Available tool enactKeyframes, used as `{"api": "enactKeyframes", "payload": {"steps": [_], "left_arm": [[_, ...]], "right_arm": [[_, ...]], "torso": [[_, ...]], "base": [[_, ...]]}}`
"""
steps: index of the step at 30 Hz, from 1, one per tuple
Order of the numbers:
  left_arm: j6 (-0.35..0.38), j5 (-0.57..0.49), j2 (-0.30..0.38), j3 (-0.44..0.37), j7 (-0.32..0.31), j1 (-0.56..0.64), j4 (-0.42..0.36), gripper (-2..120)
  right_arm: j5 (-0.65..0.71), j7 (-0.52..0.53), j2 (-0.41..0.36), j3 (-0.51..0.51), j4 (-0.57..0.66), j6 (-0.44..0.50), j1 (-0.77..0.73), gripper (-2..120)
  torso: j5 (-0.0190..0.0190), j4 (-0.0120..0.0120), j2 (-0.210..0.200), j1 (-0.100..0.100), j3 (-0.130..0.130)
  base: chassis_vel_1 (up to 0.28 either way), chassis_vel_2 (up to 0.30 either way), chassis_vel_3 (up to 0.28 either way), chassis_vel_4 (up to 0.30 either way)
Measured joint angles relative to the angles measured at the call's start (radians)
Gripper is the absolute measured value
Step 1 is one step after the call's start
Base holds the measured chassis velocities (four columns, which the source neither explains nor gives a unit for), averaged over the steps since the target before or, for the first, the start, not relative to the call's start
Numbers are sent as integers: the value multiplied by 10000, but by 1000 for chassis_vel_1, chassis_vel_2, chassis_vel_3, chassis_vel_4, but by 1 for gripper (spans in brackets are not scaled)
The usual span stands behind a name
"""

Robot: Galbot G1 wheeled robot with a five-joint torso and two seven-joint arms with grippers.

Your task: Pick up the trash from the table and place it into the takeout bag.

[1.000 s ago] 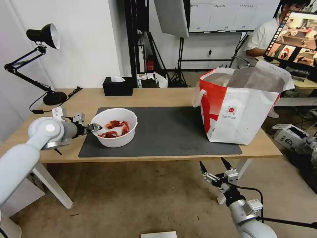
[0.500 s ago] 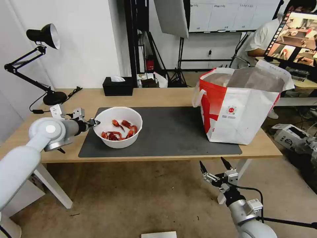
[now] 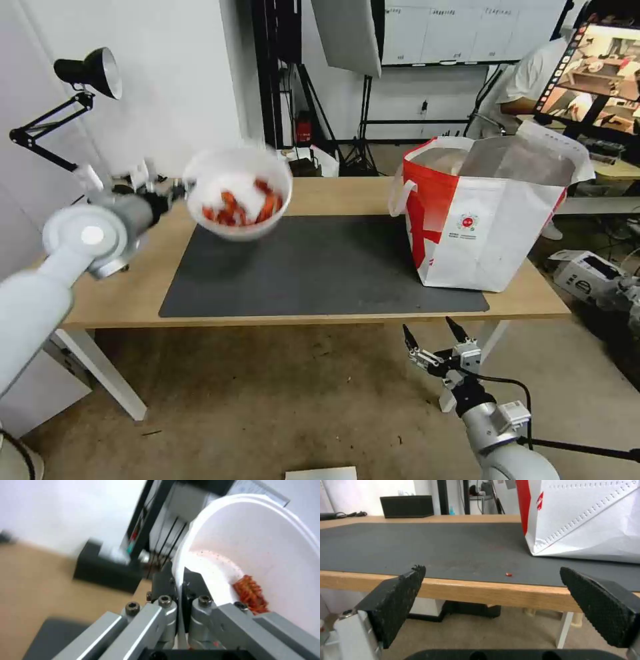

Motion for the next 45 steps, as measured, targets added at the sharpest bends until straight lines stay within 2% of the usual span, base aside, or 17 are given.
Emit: {"api": "enactKeyframes", "payload": {"steps": [2,5,9,19,23,25,26,28,30,31,33,34,35,37,39,42,45], "left_arm": [[-144,215,-79,199,3,-178,1,0],[-525,1197,-472,787,32,-554,89,0],[-729,1595,-666,1075,48,-644,230,0],[-985,1687,-920,1466,113,-1000,511,0],[-1035,1579,-1214,2011,105,-1604,764,0],[-1032,1430,-1646,2544,-20,-2183,963,0],[-1032,1430,-1646,2544,-20,-2183,963,0],[-959,1300,-2191,3081,-223,-2808,1233,0],[-944,1275,-2356,3229,-270,-2984,1332,0],[-881,1194,-2927,3666,-370,-3564,1669,0],[-826,1074,-3530,4133,-461,-4282,2017,0],[-826,1074,-3530,4133,-461,-4282,2017,0],[-803,1006,-3921,4389,-553,-4662,2250,0],[-799,970,-4099,4485,-586,-4822,2357,0],[-681,728,-4882,4856,-874,-5515,2894,0],[-533,540,-5255,5030,-1099,-5811,3223,0],[-230,267,-6252,5381,-1463,-6339,4234,0]], "right_arm": [[0,0,0,0,0,0,0,100],[0,0,0,0,0,0,0,100],[0,0,0,0,0,0,0,100],[0,0,0,0,0,0,0,100],[0,0,0,0,0,0,0,100],[0,0,0,0,0,0,0,100],[0,0,0,0,0,0,0,100],[0,0,0,0,0,0,0,100],[0,1,0,0,0,0,0,100],[0,0,0,0,0,-1,0,100],[0,0,-1,0,0,0,0,100],[0,0,-1,0,0,0,0,100],[0,0,0,0,0,-1,0,100],[0,0,0,0,0,0,0,100],[0,0,0,0,0,0,0,100],[0,0,0,0,0,-1,0,100],[0,0,0,0,0,-1,1,100]], "torso": [[1,0,0,0,0],[-3,1,0,0,1],[-2,1,-1,0,1],[-2,3,0,0,0],[-2,4,-1,0,1],[0,3,-1,0,0],[0,3,-1,0,0],[-1,2,-1,0,1],[0,3,-2,0,0],[-1,4,-1,1,1],[3,-1,-2,1,1],[3,-1,-2,1,1],[5,0,-2,1,0],[5,-1,-3,1,1],[3,0,-2,1,0],[1,1,-2,1,0],[0,3,-2,1,1]], "base": [[0,0,0,0],[0,0,0,0],[0,0,0,0],[0,0,0,0],[0,0,0,0],[0,0,0,0],[0,0,0,0],[0,0,0,0],[0,0,0,0],[0,0,0,0],[0,0,0,0],[0,0,0,0],[0,0,0,0],[0,0,0,0],[0,0,0,0],[0,0,0,0],[0,0,0,0]]}}
